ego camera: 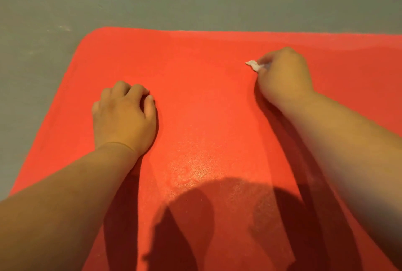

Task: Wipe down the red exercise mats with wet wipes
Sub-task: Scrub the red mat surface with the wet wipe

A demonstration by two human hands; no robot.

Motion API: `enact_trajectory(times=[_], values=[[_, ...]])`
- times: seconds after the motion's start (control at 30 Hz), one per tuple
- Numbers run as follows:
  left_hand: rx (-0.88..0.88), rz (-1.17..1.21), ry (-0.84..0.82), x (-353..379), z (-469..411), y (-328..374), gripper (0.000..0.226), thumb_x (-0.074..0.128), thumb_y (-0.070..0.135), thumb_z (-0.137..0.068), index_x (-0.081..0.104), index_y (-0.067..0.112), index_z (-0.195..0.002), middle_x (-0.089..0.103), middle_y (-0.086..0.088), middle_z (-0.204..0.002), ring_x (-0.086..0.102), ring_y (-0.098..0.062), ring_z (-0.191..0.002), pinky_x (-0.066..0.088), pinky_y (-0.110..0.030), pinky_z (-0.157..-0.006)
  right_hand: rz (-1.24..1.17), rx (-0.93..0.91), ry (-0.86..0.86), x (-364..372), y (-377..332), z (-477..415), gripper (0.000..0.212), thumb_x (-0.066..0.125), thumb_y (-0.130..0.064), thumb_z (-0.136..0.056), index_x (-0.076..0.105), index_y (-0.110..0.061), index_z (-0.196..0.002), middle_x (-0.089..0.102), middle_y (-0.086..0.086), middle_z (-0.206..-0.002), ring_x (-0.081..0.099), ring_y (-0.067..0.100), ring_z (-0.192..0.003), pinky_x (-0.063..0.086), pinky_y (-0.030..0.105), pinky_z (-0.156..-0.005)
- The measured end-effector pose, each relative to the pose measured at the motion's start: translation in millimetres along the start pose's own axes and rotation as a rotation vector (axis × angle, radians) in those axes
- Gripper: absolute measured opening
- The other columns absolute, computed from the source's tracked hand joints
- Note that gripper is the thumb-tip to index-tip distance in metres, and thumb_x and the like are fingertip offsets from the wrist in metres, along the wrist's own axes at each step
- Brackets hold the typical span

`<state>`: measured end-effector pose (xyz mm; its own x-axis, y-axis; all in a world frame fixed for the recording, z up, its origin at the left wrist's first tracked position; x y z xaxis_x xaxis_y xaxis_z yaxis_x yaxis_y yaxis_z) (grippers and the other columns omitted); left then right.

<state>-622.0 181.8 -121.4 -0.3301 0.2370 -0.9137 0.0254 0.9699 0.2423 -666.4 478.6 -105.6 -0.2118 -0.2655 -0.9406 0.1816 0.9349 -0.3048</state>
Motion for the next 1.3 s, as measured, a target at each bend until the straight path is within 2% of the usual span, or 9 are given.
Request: enact_trajectory(times=[0.1,0.17,0.23,0.43,0.67,0.87,1.07,1.17,1.3], values=[[-0.023,0.021,-0.008,1,-1,-2,0.024,0.049,0.029,-0.093,0.063,0.020,-0.110,0.056,-0.011,-0.110,0.047,-0.034,-0.103,0.036,-0.044,-0.087,-0.071,-0.253,-0.067,27,-70,50,0.029,0.049,-0.011,-0.089,0.066,-0.014,-0.112,0.058,0.010,-0.108,0.054,0.028,-0.102,0.034,0.028,-0.084],[-0.026,0.040,-0.016,2,0,-4,0.027,0.048,0.025,-0.092,0.062,0.020,-0.115,0.055,-0.010,-0.114,0.046,-0.034,-0.107,0.035,-0.044,-0.091,-0.193,-0.560,-0.157,34,-121,104,0.025,0.052,-0.013,-0.088,0.067,-0.018,-0.108,0.057,0.004,-0.100,0.053,0.024,-0.098,0.037,0.029,-0.084],[-0.025,0.050,-0.021,3,-1,-4,0.029,0.048,0.023,-0.091,0.062,0.020,-0.116,0.055,-0.010,-0.116,0.046,-0.034,-0.109,0.034,-0.043,-0.092,-0.210,-0.681,-0.230,29,-121,114,0.022,0.054,-0.017,-0.089,0.069,-0.019,-0.105,0.059,0.004,-0.096,0.054,0.024,-0.095,0.043,0.034,-0.083],[-0.030,0.050,-0.043,2,-3,-1,0.031,0.048,0.020,-0.089,0.062,0.019,-0.116,0.054,-0.010,-0.118,0.045,-0.034,-0.110,0.034,-0.043,-0.094,-0.027,-0.095,0.021,-1,-15,35,0.026,0.049,-0.033,-0.095,0.062,-0.012,-0.103,0.067,0.016,-0.099,0.060,0.034,-0.092,0.040,0.035,-0.068],[-0.029,0.042,-0.043,3,-3,-3,0.032,0.048,0.019,-0.087,0.062,0.019,-0.115,0.053,-0.011,-0.119,0.044,-0.034,-0.110,0.034,-0.043,-0.093,-0.189,-0.705,-0.261,21,-124,164,0.016,0.047,-0.036,-0.091,0.053,-0.022,-0.086,0.052,0.003,-0.066,0.054,0.028,-0.065,0.029,0.029,-0.054],[-0.023,0.040,-0.031,3,-5,-1,0.032,0.048,0.019,-0.086,0.062,0.019,-0.115,0.054,-0.010,-0.119,0.045,-0.034,-0.110,0.034,-0.042,-0.093,0.049,-0.125,0.051,-5,-27,53,0.028,0.049,-0.035,-0.091,0.056,-0.009,-0.100,0.061,0.022,-0.088,0.056,0.038,-0.089,0.034,0.035,-0.062],[-0.019,0.021,-0.021,4,-5,-4,0.030,0.049,0.019,-0.086,0.062,0.018,-0.113,0.054,-0.011,-0.118,0.045,-0.035,-0.108,0.034,-0.043,-0.092,-0.112,-0.736,-0.410,27,-135,167,0.016,0.052,-0.037,-0.087,0.055,-0.021,-0.088,0.048,0.002,-0.067,0.048,0.024,-0.073,0.030,0.029,-0.058],[-0.024,0.014,-0.016,3,-3,-4,0.029,0.047,0.023,-0.089,0.062,0.019,-0.112,0.054,-0.012,-0.117,0.045,-0.035,-0.108,0.034,-0.044,-0.092,-0.133,-0.585,-0.390,14,-92,146,0.046,0.034,-0.062,-0.087,0.061,-0.026,-0.097,0.060,-0.004,-0.083,0.048,0.016,-0.083,0.041,0.033,-0.071],[0.125,0.102,-0.088,-9,-1,15,0.042,0.037,0.038,-0.093,0.061,0.018,-0.121,0.057,-0.013,-0.122,0.050,-0.035,-0.111,0.037,-0.043,-0.094,-0.092,-0.160,-0.124,-11,-15,144,0.039,0.039,-0.039,-0.096,0.054,-0.022,-0.127,0.051,0.003,-0.130,0.043,0.026,-0.122,0.033,0.041,-0.105]])
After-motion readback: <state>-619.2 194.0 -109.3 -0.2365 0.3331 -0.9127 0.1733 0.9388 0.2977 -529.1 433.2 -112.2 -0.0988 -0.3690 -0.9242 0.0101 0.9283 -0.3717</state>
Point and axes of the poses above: each hand's wrist, its own z-axis away from the middle knuckle, its own x-axis out of the palm, y = z × x, the point moved 7 cm from there along -z, towards the middle knuckle
